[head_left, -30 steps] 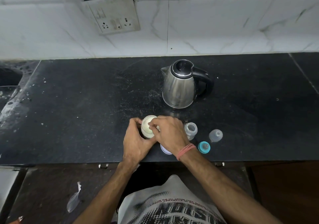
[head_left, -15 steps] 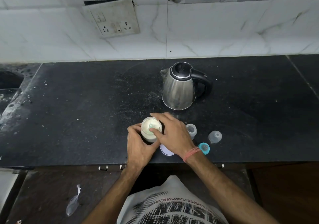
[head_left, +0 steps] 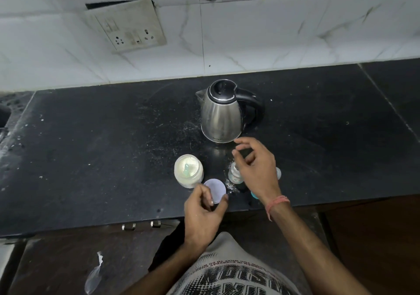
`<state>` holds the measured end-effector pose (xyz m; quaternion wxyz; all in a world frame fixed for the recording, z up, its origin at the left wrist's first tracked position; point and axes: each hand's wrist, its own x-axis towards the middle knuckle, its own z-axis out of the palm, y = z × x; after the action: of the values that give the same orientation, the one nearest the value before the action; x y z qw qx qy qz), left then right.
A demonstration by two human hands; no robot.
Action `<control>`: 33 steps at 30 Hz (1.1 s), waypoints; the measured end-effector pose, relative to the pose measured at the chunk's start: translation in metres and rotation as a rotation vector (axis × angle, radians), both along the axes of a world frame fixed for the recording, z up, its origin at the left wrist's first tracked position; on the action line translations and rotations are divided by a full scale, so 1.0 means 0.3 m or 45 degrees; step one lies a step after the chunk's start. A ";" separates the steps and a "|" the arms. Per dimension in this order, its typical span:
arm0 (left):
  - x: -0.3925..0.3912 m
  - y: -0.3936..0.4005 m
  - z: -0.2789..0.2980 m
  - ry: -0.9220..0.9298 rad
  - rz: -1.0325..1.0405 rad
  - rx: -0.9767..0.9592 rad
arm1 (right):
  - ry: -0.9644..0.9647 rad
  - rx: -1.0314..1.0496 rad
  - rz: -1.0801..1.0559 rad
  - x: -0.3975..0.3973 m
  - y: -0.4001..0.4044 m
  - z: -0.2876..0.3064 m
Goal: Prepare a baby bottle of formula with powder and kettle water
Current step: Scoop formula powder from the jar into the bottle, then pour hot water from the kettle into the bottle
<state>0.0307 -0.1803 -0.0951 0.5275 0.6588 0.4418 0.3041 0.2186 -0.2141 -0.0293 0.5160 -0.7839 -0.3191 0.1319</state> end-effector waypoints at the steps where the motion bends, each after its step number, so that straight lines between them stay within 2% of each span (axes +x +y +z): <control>1: 0.022 -0.006 0.013 0.001 -0.068 0.046 | 0.003 0.009 -0.011 0.017 0.000 0.008; 4: 0.099 0.001 0.042 0.039 -0.219 0.227 | -0.020 0.046 -0.067 0.086 0.019 0.040; 7: 0.177 0.016 0.049 0.172 -0.228 0.380 | -0.048 0.094 -0.133 0.169 0.055 0.068; 12: 0.261 0.050 0.009 0.283 -0.327 0.227 | -0.272 -0.053 -0.243 0.269 0.137 0.094; 16: 0.338 0.115 0.020 0.329 -0.329 0.170 | -0.377 -0.209 -0.149 0.367 0.246 0.119; 20: 0.319 0.103 0.004 0.305 -0.262 0.178 | -0.148 -0.238 0.001 0.370 0.264 0.100; 30: 0.337 0.159 -0.022 0.298 -0.196 0.143 | 0.176 -0.110 -0.031 0.399 0.286 0.128; 33: 0.336 0.169 -0.027 0.328 -0.238 0.130 | 0.199 -0.112 -0.109 0.387 0.302 0.133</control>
<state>0.1316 -0.1297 -0.1033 0.4582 0.7566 0.4265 0.1888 0.3345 -0.1235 0.0106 0.5096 -0.8060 -0.2380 0.1845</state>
